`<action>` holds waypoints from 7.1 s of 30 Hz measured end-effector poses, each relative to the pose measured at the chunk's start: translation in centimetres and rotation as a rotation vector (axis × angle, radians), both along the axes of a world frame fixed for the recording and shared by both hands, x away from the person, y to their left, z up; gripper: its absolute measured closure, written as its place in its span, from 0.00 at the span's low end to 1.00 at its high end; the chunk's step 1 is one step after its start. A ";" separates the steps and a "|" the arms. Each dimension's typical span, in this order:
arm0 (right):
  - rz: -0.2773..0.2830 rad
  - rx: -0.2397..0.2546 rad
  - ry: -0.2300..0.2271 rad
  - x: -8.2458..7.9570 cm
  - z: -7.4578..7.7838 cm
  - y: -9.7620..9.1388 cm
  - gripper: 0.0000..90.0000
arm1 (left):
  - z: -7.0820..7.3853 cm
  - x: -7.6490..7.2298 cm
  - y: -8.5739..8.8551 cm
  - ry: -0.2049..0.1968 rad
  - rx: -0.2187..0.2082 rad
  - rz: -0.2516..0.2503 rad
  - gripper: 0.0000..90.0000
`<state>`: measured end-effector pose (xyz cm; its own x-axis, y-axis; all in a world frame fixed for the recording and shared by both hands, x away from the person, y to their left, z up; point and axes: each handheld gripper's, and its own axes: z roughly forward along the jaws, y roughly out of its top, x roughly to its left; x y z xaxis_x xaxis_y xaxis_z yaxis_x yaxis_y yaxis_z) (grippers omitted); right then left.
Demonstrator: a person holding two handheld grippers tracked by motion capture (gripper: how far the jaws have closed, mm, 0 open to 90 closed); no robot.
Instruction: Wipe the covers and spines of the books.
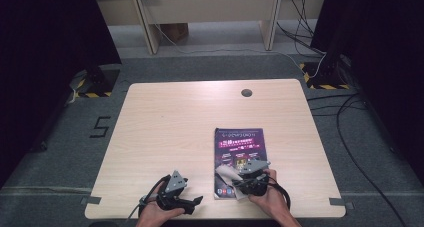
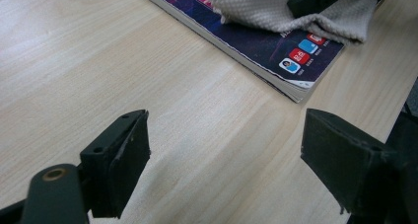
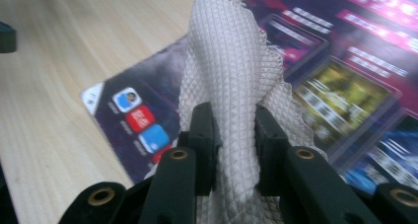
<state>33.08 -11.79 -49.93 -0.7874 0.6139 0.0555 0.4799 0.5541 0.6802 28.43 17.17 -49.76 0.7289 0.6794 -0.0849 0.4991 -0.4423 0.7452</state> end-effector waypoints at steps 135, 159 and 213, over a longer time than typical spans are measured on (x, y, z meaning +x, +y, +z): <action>-0.274 -0.033 -0.055 10.8 0.0 -4.4 0.85 | -1.2 1.8 -6.7 -0.067 0.104 -0.017 0.19; -0.095 0.031 -0.018 8.3 -0.3 -0.6 0.85 | -1.2 1.8 -6.6 -0.068 0.104 -0.013 0.19; -0.533 0.027 -0.077 9.9 2.9 -16.9 0.85 | -1.2 1.8 -6.6 -0.067 0.099 -0.014 0.19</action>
<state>43.03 -28.64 -47.03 -0.3693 0.9288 0.0312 0.6378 0.2289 0.7354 30.18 10.57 -50.99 0.7402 0.6716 0.0315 0.4426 -0.5219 0.7292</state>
